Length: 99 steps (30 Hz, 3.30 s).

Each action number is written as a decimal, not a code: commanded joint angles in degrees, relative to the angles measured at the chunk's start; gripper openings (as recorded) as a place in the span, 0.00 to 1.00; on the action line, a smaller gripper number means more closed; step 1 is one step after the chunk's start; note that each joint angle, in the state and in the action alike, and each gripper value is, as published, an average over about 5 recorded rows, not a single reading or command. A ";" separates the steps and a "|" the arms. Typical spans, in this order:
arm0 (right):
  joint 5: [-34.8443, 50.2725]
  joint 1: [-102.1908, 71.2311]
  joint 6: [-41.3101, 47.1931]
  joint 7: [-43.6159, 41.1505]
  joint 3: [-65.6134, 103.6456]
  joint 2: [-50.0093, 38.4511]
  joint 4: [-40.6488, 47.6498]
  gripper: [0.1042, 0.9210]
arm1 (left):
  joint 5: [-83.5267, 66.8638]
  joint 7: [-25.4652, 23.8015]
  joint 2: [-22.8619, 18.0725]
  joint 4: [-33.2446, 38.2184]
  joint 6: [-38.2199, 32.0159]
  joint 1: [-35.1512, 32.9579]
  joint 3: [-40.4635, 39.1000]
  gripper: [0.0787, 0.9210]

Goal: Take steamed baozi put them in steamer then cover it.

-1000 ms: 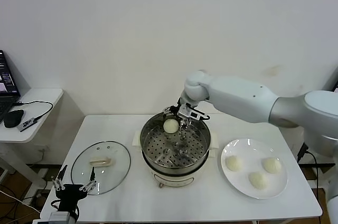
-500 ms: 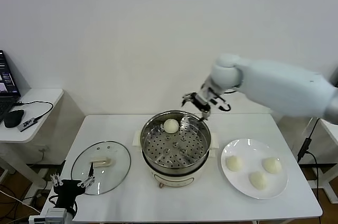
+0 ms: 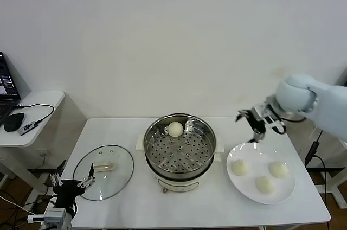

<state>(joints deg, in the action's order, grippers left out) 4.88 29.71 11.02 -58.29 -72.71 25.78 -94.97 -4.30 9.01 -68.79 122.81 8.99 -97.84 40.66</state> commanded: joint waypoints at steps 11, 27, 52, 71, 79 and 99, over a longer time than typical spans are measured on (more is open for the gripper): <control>-9.58 -30.05 3.68 2.91 18.38 1.81 6.57 0.88 | 0.12 -0.26 0.25 -1.35 -0.13 0.71 0.15 0.88; -11.94 -33.77 2.97 5.84 21.28 10.44 14.28 0.88 | 1.22 -0.46 0.10 -2.27 -0.41 0.14 0.80 0.88; -11.23 -31.87 4.19 3.20 21.35 11.99 15.53 0.66 | 1.60 -0.45 -0.19 -2.08 -0.36 -0.23 1.38 0.88; 2.62 -1.94 6.18 -1.21 10.13 2.80 6.46 0.65 | 1.57 -0.57 0.02 -1.37 -0.35 0.17 0.19 0.88; 14.01 14.03 10.97 1.43 0.91 11.40 3.64 0.66 | 1.41 -0.61 0.62 -0.56 -0.31 0.38 -0.25 0.88; 29.23 3.80 25.43 10.14 -0.28 41.45 13.48 0.66 | 0.79 -0.53 -0.44 0.00 -0.35 -0.06 2.01 0.88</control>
<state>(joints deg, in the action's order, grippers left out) 28.32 36.71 30.75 -50.77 -71.65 54.88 -86.11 -3.47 8.45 -69.22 122.85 8.64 -97.97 42.20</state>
